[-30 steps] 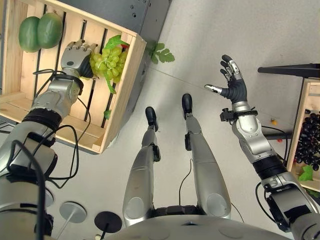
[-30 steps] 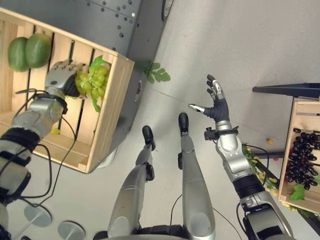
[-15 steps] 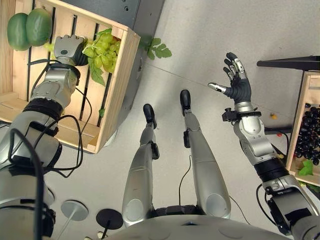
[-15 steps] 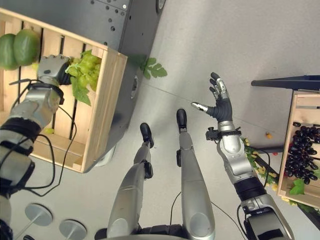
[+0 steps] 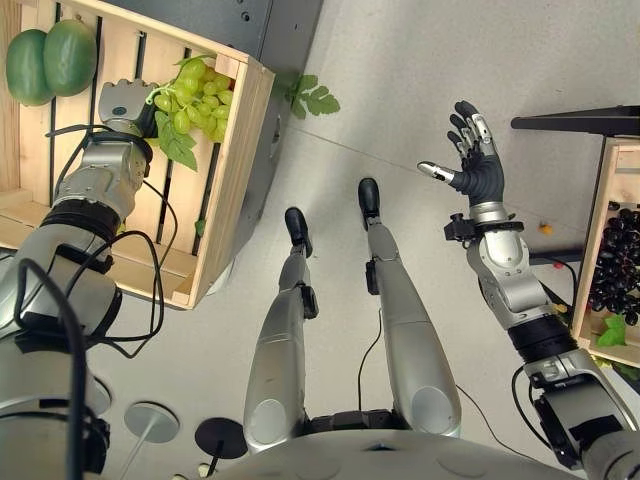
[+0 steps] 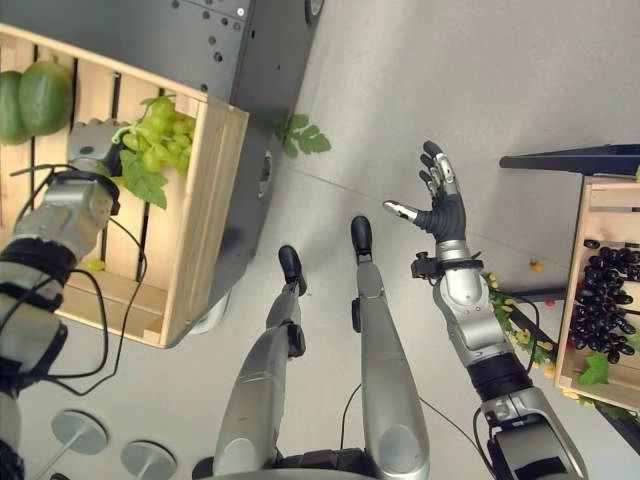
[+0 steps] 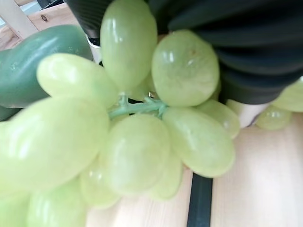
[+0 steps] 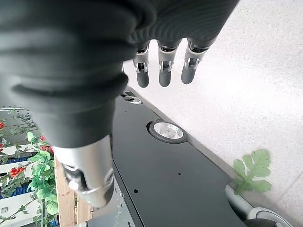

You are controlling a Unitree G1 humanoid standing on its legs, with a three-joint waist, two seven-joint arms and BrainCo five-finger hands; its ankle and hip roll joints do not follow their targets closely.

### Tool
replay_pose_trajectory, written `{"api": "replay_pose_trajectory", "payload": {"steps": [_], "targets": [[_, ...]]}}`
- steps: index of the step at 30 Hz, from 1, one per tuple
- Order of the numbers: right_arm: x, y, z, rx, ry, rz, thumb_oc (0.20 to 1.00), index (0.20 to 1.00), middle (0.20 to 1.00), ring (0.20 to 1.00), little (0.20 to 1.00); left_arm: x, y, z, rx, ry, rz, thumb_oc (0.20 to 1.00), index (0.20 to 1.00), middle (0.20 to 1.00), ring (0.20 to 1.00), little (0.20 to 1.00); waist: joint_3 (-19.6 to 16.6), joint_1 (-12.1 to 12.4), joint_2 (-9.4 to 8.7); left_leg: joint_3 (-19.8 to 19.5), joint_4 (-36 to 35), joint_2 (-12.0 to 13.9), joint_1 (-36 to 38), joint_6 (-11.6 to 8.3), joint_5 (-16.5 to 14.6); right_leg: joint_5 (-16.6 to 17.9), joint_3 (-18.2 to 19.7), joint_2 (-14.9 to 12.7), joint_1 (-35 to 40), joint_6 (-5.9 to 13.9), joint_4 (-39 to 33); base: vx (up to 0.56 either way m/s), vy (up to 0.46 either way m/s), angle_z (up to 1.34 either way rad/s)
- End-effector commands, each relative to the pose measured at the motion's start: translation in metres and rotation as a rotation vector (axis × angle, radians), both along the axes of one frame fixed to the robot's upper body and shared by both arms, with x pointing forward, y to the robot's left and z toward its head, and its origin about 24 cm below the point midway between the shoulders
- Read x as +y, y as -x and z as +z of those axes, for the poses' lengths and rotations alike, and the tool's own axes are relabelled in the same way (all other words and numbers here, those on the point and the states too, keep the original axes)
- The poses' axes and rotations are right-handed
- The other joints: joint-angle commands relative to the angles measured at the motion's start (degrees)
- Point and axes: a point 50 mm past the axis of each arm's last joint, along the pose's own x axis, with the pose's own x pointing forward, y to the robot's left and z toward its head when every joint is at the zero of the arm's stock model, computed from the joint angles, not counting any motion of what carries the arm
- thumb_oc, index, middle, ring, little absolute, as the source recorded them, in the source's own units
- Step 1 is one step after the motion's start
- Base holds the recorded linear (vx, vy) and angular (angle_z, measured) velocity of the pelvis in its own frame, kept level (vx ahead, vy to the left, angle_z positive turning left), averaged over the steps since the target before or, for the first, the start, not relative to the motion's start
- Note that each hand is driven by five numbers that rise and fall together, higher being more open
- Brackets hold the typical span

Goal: Pick up the fruits from the basket on one side to the basket on the other side

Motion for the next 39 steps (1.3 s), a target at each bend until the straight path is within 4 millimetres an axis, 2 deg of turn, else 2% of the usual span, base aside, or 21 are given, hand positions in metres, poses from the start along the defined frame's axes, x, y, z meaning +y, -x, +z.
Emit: {"api": "replay_pose_trajectory", "payload": {"steps": [1,3,7,9,10,11,15,16,17,24,31,35,38,39], "targets": [[0.000,0.010,0.020,-0.132,-0.039,0.012,1.000,1.000,1.000,1.000,1.000,0.012,0.010,-0.033,0.100,0.026,0.037,0.200,0.200,0.200,0.200,0.200,-0.1,0.8,-2.15,-2.5,10.4,1.0,-1.1,-0.45,-7.9,-0.2,-0.1,-2.4,3.2,8.40,-1.3,0.00,0.000,0.00],[0.001,0.010,0.020,-0.132,-0.038,0.013,1.000,1.000,1.000,1.000,1.000,0.012,0.011,-0.036,0.086,0.067,0.032,0.200,0.200,0.200,0.200,0.200,-0.1,0.9,-2.08,-2.6,10.2,1.1,-0.5,-0.54,-7.9,-0.3,-0.2,-2.5,3.7,8.35,-1.2,0.00,0.000,0.00],[0.001,0.009,0.014,-0.104,-0.021,0.009,1.000,1.000,1.000,1.000,1.000,0.020,0.024,-0.055,0.027,0.254,0.032,0.200,0.200,0.200,0.200,0.200,-0.1,1.6,-1.27,-2.4,9.4,0.8,3.1,-0.79,-7.7,-0.3,-0.4,-2.9,7.1,8.29,-1.3,-0.01,0.023,-0.05],[0.001,0.009,0.008,-0.081,-0.002,0.013,1.000,1.000,1.000,1.000,1.000,0.018,0.026,-0.056,-0.023,0.326,0.020,0.200,0.200,0.200,0.200,0.200,-0.3,1.8,-1.12,-2.4,8.8,0.7,4.9,-0.90,-7.6,-0.4,-0.6,-3.1,8.8,8.23,-1.4,-0.01,-0.005,-0.08],[0.004,0.009,0.006,-0.073,0.003,0.022,1.000,1.000,1.000,1.000,1.000,0.003,0.021,-0.058,-0.048,0.359,-0.011,0.200,0.200,0.200,0.200,0.200,-0.4,1.6,-1.28,-2.5,8.4,0.5,5.4,-0.95,-7.0,-0.1,-0.7,-3.3,9.4,8.16,-1.7,0.00,0.000,0.00],[0.004,0.010,0.002,-0.056,0.008,0.026,1.000,1.000,1.000,1.000,1.000,-0.004,0.020,-0.058,-0.078,0.410,-0.037,0.200,0.200,0.200,0.200,0.200,-0.7,1.8,-1.30,-2.6,7.9,0.6,6.5,-1.05,-6.9,-0.1,-0.9,-3.4,10.3,8.11,-1.8,-0.01,-0.035,0.04],[-0.007,0.013,-0.013,0.013,0.036,-0.012,1.000,1.000,1.000,1.000,1.000,-0.007,0.041,-0.066,-0.185,0.565,-0.101,0.200,0.200,0.200,0.200,0.200,-2.2,3.5,-0.48,-3.2,6.2,0.3,10.7,-1.27,-7.0,-0.8,-1.5,-3.9,14.8,8.01,-2.5,0.04,-0.010,0.09],[-0.006,0.013,-0.013,0.013,0.037,-0.010,1.000,1.000,1.000,1.000,1.000,-0.007,0.042,-0.067,-0.186,0.565,-0.099,0.200,0.200,0.200,0.200,0.200,-2.2,3.2,-0.56,-3.2,6.0,0.2,10.7,-1.27,-6.5,-0.4,-1.5,-4.0,14.7,8.00,-2.7,0.08,0.013,0.05],[-0.011,0.014,-0.020,0.047,0.050,-0.022,1.000,1.000,1.000,1.000,1.000,-0.013,0.051,-0.078,-0.219,0.655,-0.123,0.200,0.200,0.200,0.200,0.200,-3.3,4.2,-0.17,-3.6,5.3,0.3,13.2,-1.34,-6.9,-1.0,-2.0,-4.0,17.6,7.94,-3.2,0.03,0.008,0.08],[-0.023,0.021,-0.035,0.127,0.084,-0.014,1.000,1.000,1.000,1.000,1.000,-0.018,0.071,-0.095,-0.228,0.740,-0.156,0.200,0.200,0.200,0.200,0.200,-5.9,5.0,-0.14,-4.1,4.3,0.0,18.7,-1.01,-7.2,-1.2,-2.5,-4.2,23.6,7.66,-4.6,0.06,0.008,0.10],[-0.031,0.030,-0.052,0.213,0.093,0.002,1.000,1.000,1.000,1.000,1.000,-0.030,0.081,-0.084,-0.264,0.783,-0.266,0.200,0.200,0.200,0.200,0.200,-9.6,5.6,-0.15,-4.2,2.3,0.0,22.4,-0.91,-7.1,-1.4,-3.1,-4.0,27.8,7.59,-6.5,0.06,0.009,0.06],[-0.033,0.036,-0.058,0.249,0.118,0.022,1.000,1.000,1.000,1.000,1.000,-0.044,0.086,-0.071,-0.260,0.755,-0.373,0.200,0.200,0.200,0.200,0.200,-11.7,5.7,-0.15,-4.4,2.0,0.1,24.5,-0.87,-7.6,-1.9,-3.3,-3.9,30.0,7.52,-6.7,0.07,0.009,0.00],[-0.029,0.037,-0.062,0.271,0.096,0.071,1.000,1.000,1.000,1.000,1.000,-0.059,0.089,-0.058,-0.246,0.743,-0.493,0.200,0.200,0.200,0.200,0.200,-13.3,5.7,-0.37,-4.6,1.6,0.1,26.1,-0.73,-7.8,-2.1,-3.5,-3.6,31.4,7.54,-7.1,0.07,0.004,0.00],[-0.024,0.038,-0.066,0.290,0.073,0.111,1.000,1.000,1.000,1.000,1.000,-0.060,0.090,-0.060,-0.220,0.757,-0.509,0.200,0.200,0.200,0.200,0.200,-13.8,5.6,-0.56,-4.5,1.2,0.1,26.8,-0.65,-7.9,-2.2,-3.4,-3.5,32.0,7.57,-7.3,0.07,0.006,0.00]]}}
